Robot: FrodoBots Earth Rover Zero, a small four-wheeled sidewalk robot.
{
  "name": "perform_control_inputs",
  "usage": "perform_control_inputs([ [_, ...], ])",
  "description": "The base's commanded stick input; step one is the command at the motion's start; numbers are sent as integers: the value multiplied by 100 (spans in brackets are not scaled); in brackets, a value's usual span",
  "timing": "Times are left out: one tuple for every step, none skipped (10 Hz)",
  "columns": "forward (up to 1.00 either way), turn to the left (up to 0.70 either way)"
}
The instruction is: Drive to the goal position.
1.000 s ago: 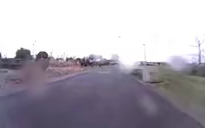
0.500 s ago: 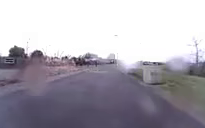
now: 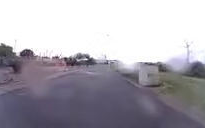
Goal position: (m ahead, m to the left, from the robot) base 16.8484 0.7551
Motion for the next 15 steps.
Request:
perform_control_inputs([
  [100,0],
  [100,0],
  [100,0],
  [100,0],
  [100,0],
  [100,0],
  [100,0],
  [100,0],
  [100,0],
  [100,0],
  [100,0],
  [100,0],
  [100,0],
  [100,0],
  [100,0],
])
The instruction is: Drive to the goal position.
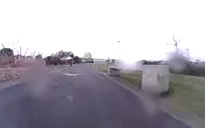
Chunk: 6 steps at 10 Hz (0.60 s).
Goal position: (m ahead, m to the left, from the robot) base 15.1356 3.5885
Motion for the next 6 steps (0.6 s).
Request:
perform_control_inputs([
  [100,23],
  [100,35],
  [100,40],
  [100,40],
  [100,31],
  [100,13],
])
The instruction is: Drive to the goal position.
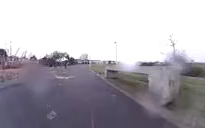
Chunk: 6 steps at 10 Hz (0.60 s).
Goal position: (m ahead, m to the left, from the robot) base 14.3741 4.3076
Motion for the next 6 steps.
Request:
perform_control_inputs([
  [100,0],
  [100,0],
  [100,0],
  [100,0],
  [100,0],
  [100,0],
])
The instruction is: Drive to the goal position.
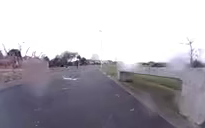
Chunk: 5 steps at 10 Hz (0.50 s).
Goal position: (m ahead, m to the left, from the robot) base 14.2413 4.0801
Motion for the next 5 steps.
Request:
perform_control_inputs([
  [100,0],
  [100,0],
  [100,0],
  [100,0],
  [100,0],
])
